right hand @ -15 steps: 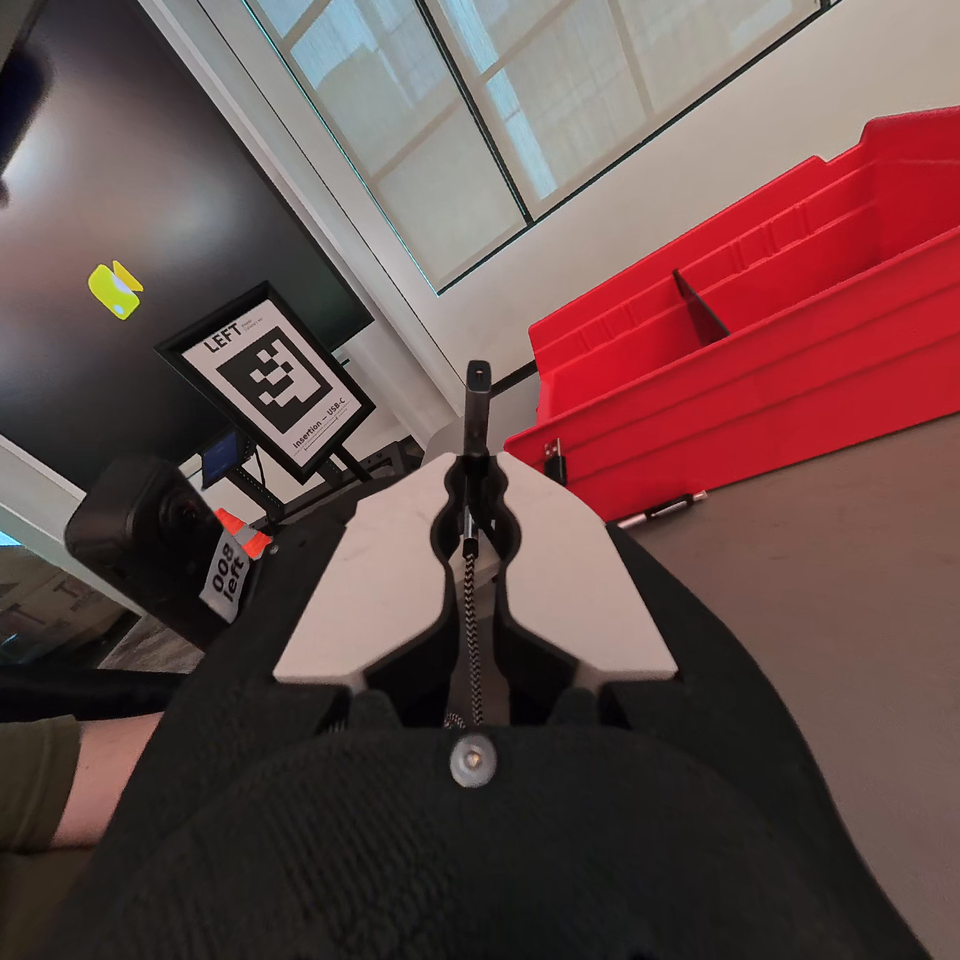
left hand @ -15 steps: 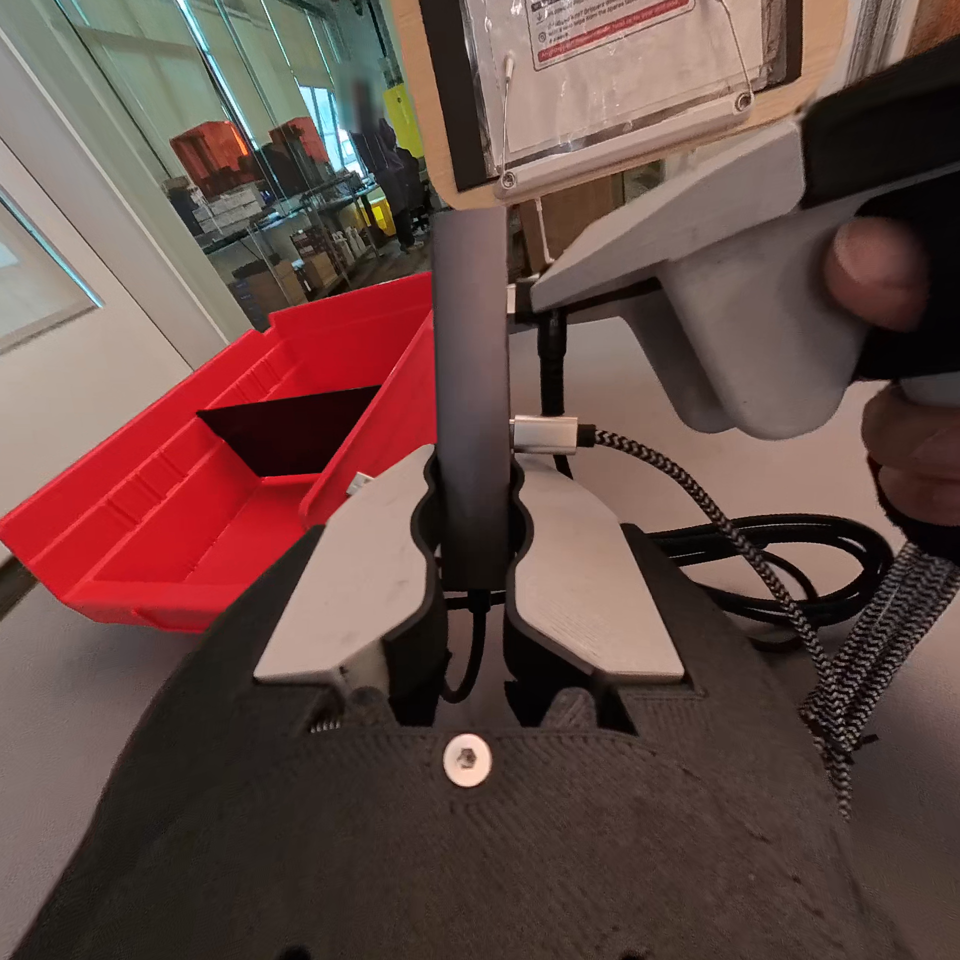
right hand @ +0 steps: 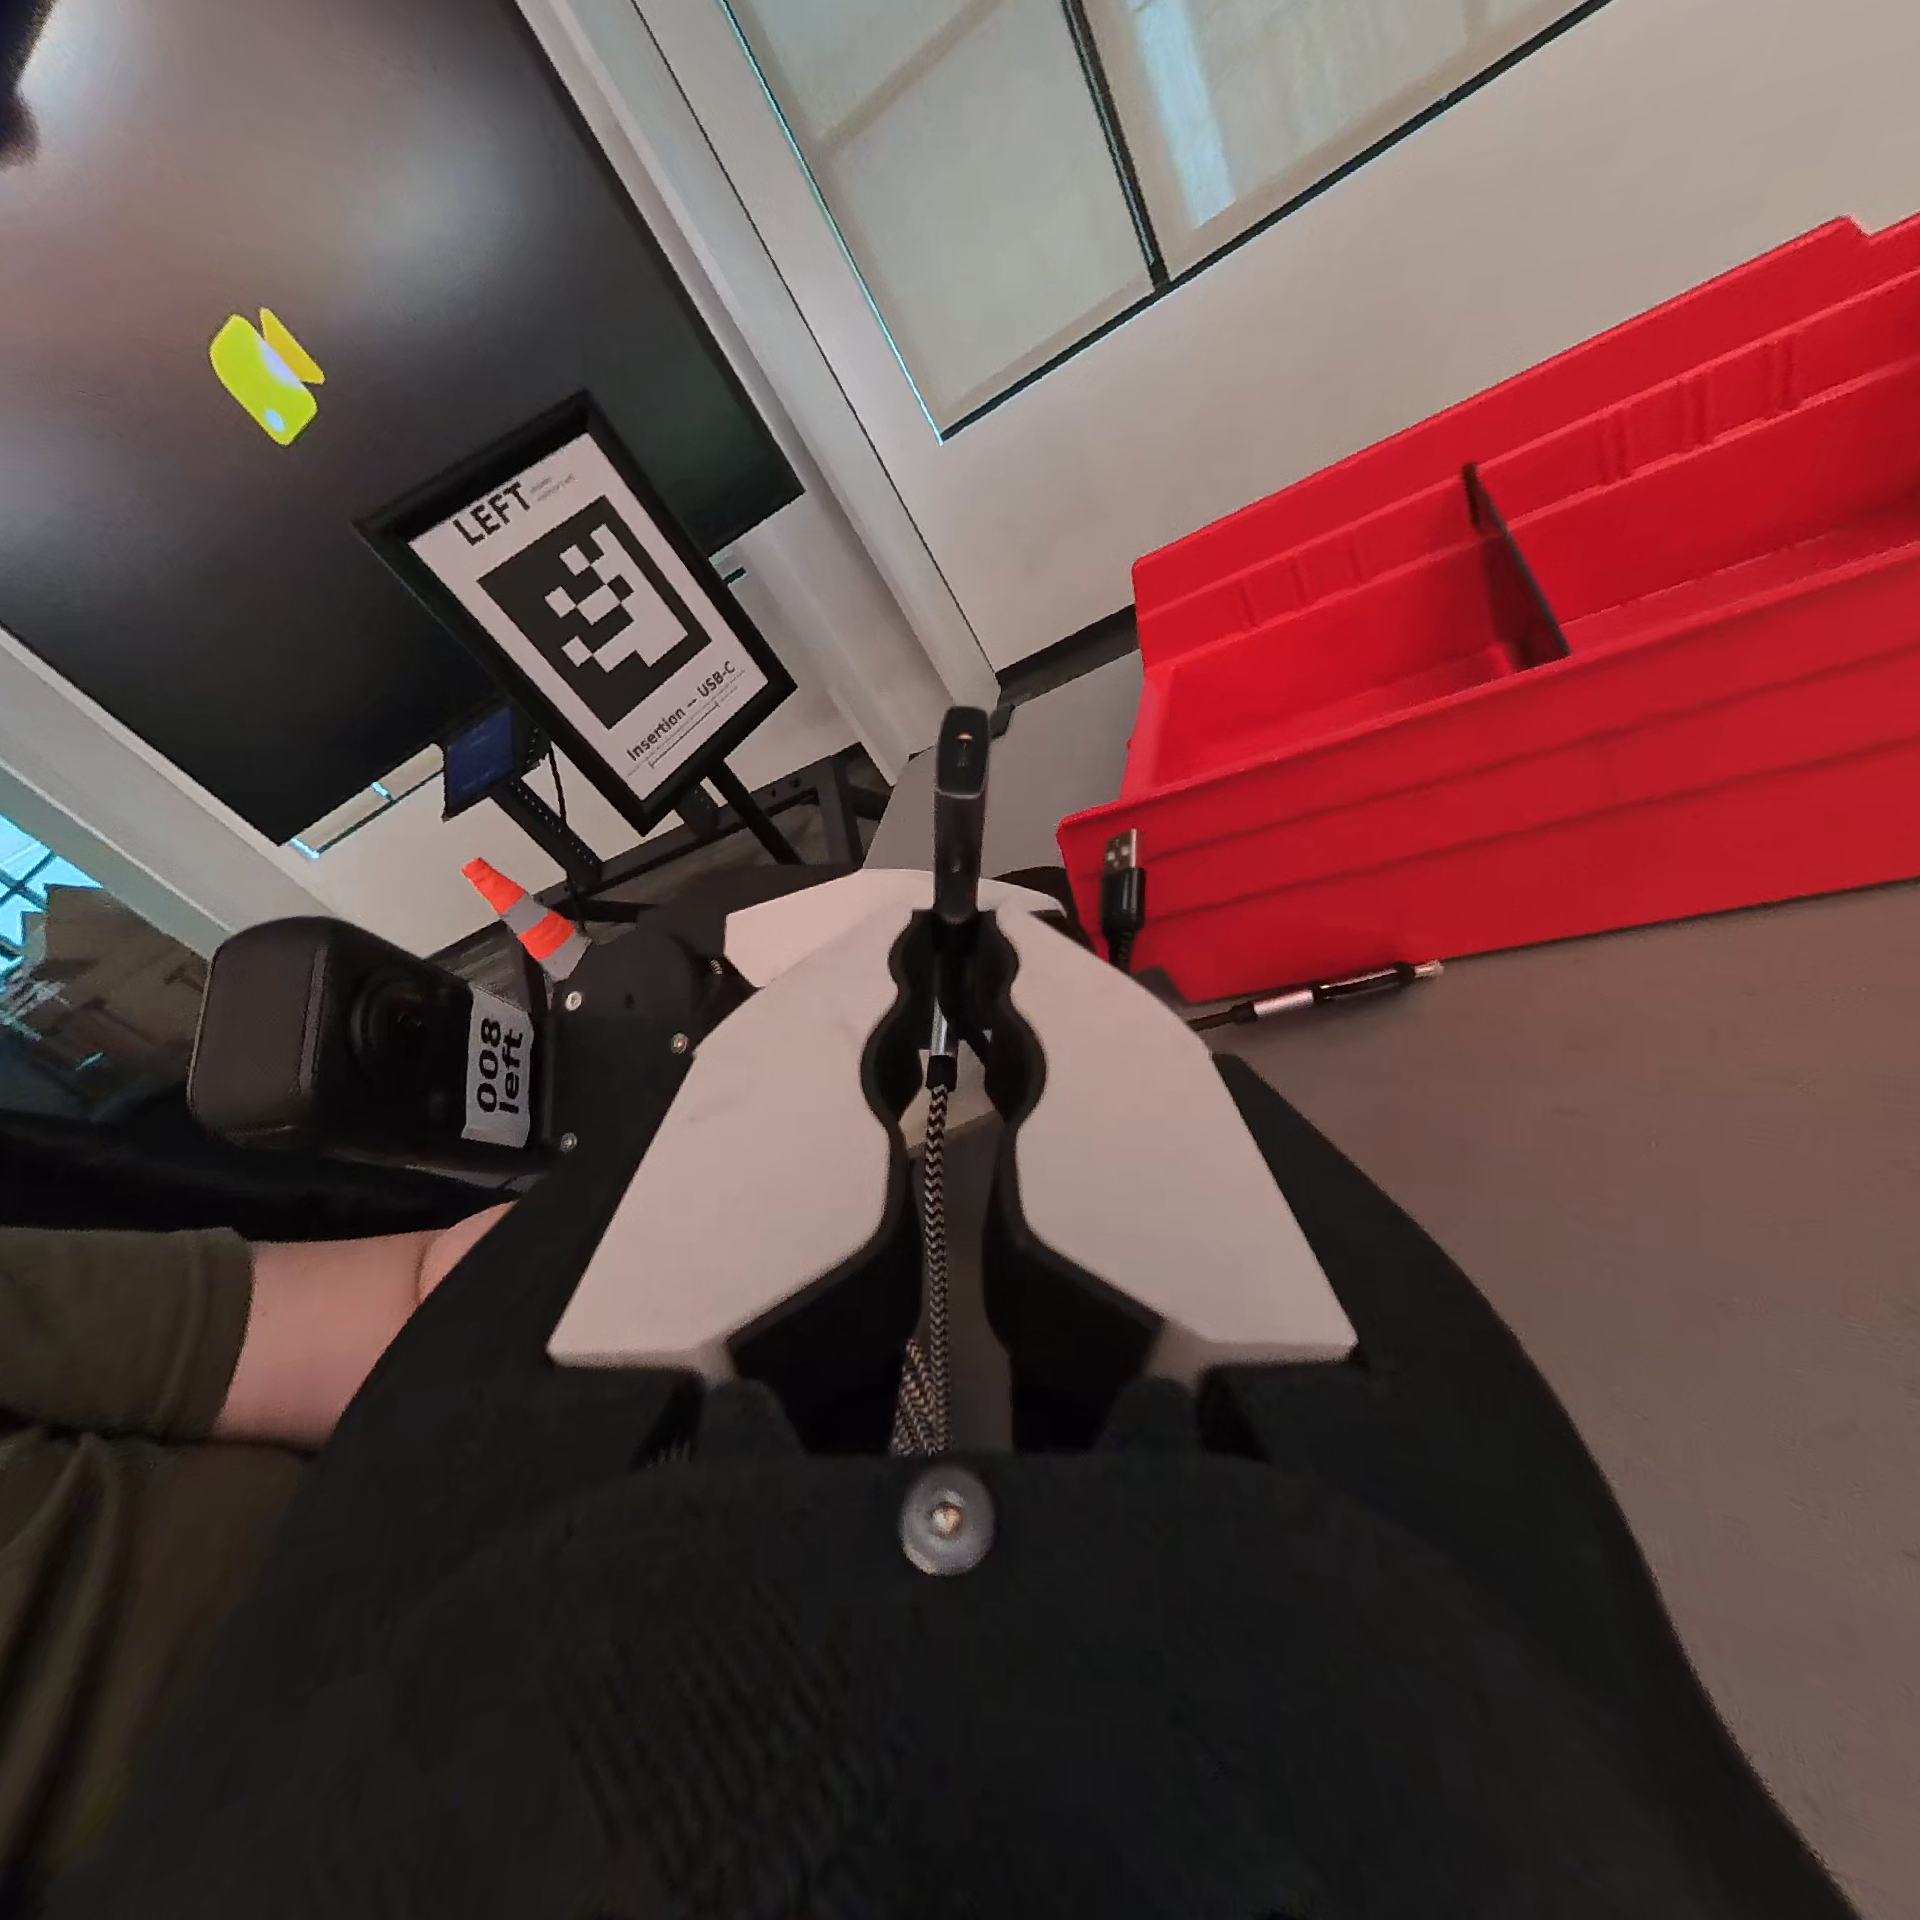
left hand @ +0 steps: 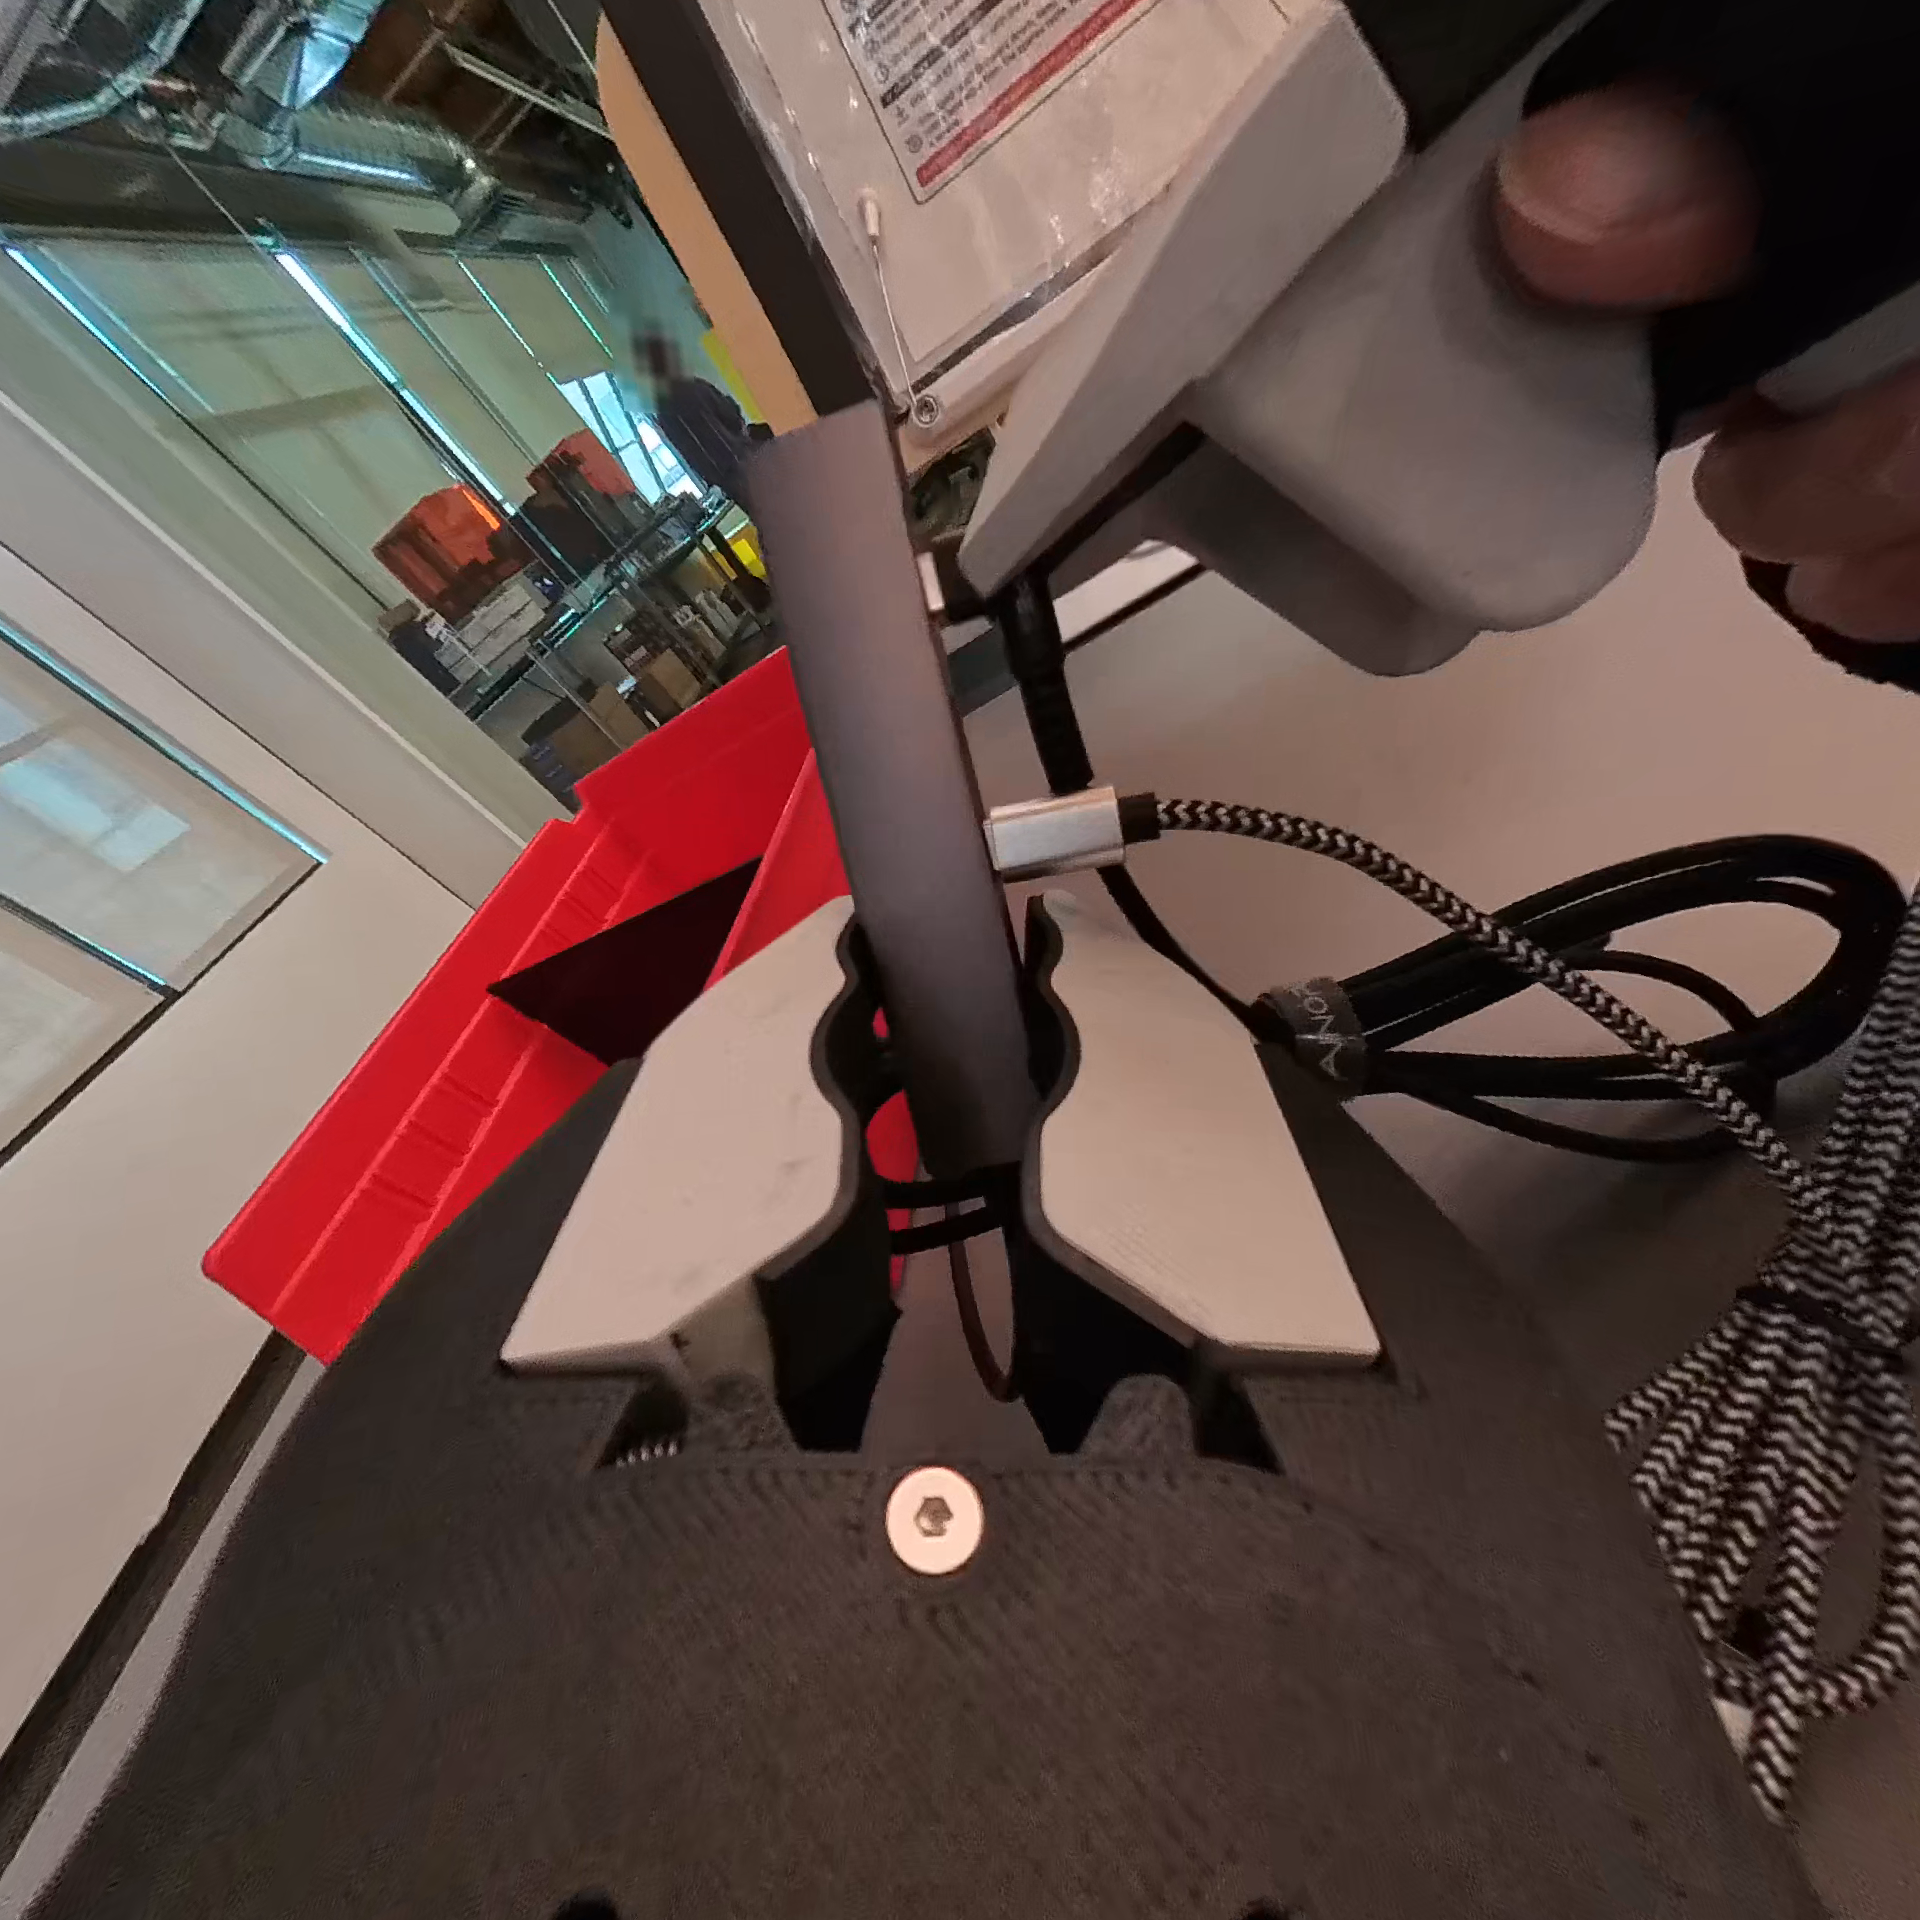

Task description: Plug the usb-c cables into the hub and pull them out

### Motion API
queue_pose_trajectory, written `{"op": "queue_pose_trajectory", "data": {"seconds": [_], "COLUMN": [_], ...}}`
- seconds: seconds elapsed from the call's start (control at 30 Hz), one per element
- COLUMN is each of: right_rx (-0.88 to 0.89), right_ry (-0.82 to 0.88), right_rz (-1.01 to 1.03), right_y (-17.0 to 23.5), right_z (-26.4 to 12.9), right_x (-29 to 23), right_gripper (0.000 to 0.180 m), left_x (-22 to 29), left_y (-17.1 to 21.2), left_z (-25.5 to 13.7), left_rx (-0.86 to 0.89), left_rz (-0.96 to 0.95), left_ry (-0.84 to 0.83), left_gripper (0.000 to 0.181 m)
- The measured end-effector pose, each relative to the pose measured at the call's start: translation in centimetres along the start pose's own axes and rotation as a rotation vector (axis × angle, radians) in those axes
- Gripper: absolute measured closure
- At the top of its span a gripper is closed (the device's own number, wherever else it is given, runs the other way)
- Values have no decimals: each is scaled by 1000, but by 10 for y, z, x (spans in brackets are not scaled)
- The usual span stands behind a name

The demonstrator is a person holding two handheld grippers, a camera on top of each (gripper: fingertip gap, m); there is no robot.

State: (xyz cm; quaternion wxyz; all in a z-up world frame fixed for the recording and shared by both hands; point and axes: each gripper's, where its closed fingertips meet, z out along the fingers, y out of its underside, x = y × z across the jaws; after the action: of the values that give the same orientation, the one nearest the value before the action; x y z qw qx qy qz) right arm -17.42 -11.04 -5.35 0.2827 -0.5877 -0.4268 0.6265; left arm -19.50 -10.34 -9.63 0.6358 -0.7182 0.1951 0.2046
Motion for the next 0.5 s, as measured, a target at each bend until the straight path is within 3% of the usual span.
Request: {"op": "queue_pose_trajectory", "data": {"seconds": [0.4, 0.5], "right_rx": [20, 32], "right_ry": [-2, -26], "right_rz": [30, 53], "right_y": [2, 2], "right_z": [1, 1], "right_x": [4, 3], "right_gripper": [172, 172], "left_x": [2, 1], "left_y": [2, 1], "left_z": [-1, -1], "left_rx": [-11, 2], "left_rz": [85, 13], "left_ry": [-17, -9], "left_gripper": [153, 154]}}
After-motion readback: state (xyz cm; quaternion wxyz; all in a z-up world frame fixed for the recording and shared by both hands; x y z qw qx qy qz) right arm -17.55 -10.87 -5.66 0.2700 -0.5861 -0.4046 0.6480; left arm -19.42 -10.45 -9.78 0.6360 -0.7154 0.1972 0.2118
